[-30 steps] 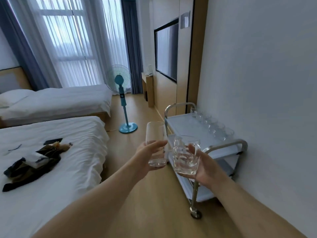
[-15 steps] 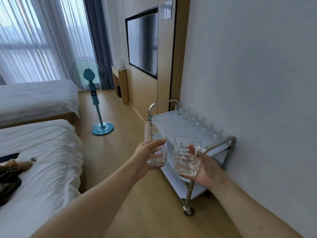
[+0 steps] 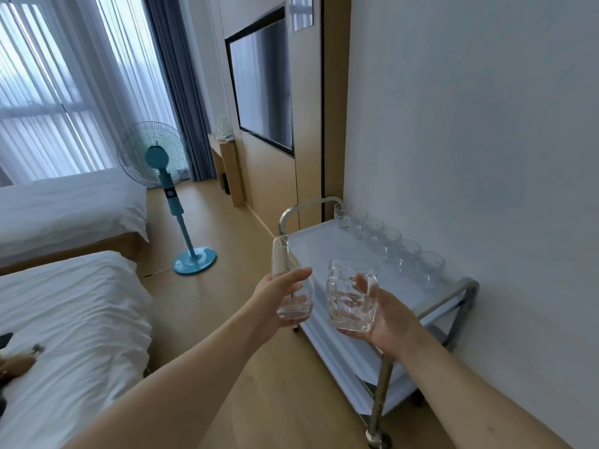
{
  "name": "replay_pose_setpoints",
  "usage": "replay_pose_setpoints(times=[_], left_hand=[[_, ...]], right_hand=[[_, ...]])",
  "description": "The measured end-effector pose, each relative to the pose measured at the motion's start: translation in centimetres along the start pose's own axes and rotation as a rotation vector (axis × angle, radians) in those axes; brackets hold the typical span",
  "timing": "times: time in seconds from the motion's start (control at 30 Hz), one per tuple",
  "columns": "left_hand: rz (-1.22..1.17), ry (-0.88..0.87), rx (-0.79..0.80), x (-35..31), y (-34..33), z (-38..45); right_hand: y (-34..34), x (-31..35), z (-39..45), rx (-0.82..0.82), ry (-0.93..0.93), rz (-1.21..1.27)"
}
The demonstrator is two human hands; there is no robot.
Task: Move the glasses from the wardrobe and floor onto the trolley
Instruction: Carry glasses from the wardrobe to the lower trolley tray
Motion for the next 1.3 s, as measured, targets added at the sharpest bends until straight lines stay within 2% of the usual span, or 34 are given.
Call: replay_pose_setpoints(times=[0.3, 0.5, 0.83, 1.07, 1.3], left_hand=[[0.081, 0.03, -0.055, -3.6, 0.0, 11.6], [0.055, 0.067, -0.075, -4.8, 1.2, 16.8], [0.087, 0.128, -0.051, -6.8, 6.5, 25.4], [0.038, 0.14, 0.076, -10.1, 12.3, 31.7], [0.093, 0.19, 0.178, -12.6, 18.4, 37.8]], right_hand=[[6.2, 5.8, 8.8, -0.056, -0.012, 0.015], [9.3, 6.8, 13.7, -0.098, -0.007, 0.087], [10.7, 7.0, 22.5, -0.079, 0.001, 0.051], [9.2, 6.6, 29.4, -0.234, 0.045, 0.026], [8.2, 5.8, 36.6, -0.415, 0.103, 0.039]])
Point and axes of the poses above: each hand's wrist, its own z-axis towards the middle knuckle, its own y-axis out of the back of the hand, x = y × z, the point moved 1 cm from there along z, towards the middle knuckle, and after that the axes turned 12 degrees about x, right-handed, at the moved point
